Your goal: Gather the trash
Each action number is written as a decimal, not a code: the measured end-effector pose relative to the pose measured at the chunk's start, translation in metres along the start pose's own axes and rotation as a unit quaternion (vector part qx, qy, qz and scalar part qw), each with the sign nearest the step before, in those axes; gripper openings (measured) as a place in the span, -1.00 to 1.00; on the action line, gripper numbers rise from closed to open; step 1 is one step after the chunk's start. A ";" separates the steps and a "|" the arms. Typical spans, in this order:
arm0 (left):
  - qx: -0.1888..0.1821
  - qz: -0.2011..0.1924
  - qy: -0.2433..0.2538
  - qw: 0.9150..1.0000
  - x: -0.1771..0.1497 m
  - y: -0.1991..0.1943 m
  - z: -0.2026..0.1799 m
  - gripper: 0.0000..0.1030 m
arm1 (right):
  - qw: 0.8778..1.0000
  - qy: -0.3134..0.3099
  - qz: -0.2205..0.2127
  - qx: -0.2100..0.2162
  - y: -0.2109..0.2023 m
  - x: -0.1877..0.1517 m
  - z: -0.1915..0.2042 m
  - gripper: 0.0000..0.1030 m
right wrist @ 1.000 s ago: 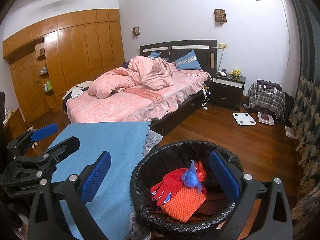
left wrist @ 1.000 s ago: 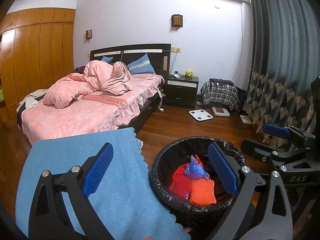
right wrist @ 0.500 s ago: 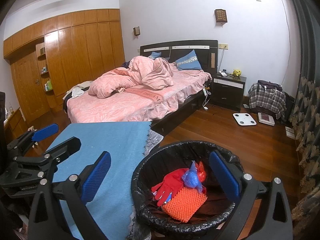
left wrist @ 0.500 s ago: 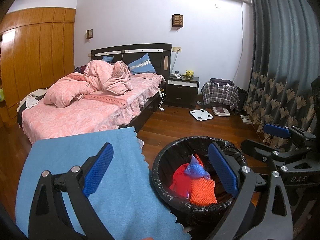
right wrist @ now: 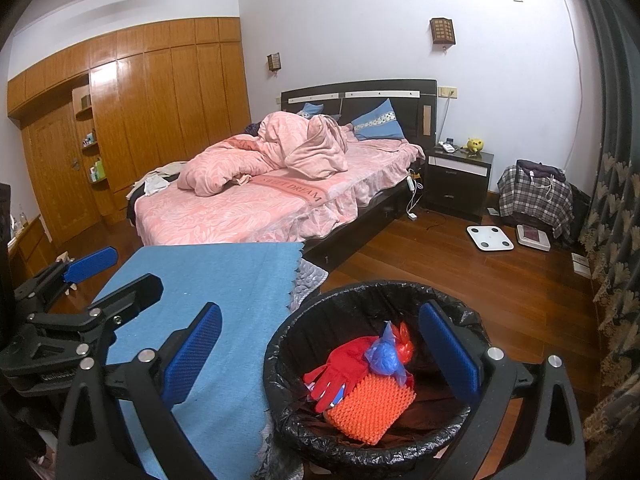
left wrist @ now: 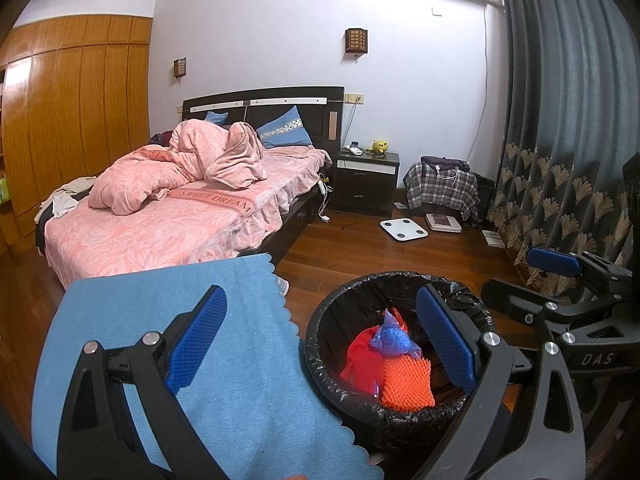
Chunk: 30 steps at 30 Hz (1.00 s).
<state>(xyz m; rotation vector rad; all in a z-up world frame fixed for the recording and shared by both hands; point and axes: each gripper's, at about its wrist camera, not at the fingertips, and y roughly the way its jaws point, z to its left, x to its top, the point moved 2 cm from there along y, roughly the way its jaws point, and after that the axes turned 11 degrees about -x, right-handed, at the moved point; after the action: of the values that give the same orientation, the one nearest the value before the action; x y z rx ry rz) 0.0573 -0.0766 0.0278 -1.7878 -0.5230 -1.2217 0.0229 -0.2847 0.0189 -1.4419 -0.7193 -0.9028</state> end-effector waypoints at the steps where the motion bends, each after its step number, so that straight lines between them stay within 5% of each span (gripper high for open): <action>1: 0.000 0.000 0.000 1.000 0.000 0.000 0.000 0.81 | 1.000 0.000 0.000 0.000 0.000 0.000 0.000 0.88; 30: 0.001 0.000 0.001 1.000 0.001 -0.002 0.001 0.81 | 1.000 0.000 0.000 0.000 0.000 0.000 -0.001 0.88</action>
<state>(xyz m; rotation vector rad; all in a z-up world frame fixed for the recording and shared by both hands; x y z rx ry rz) 0.0570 -0.0746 0.0289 -1.7858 -0.5223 -1.2212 0.0232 -0.2856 0.0190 -1.4417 -0.7187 -0.9023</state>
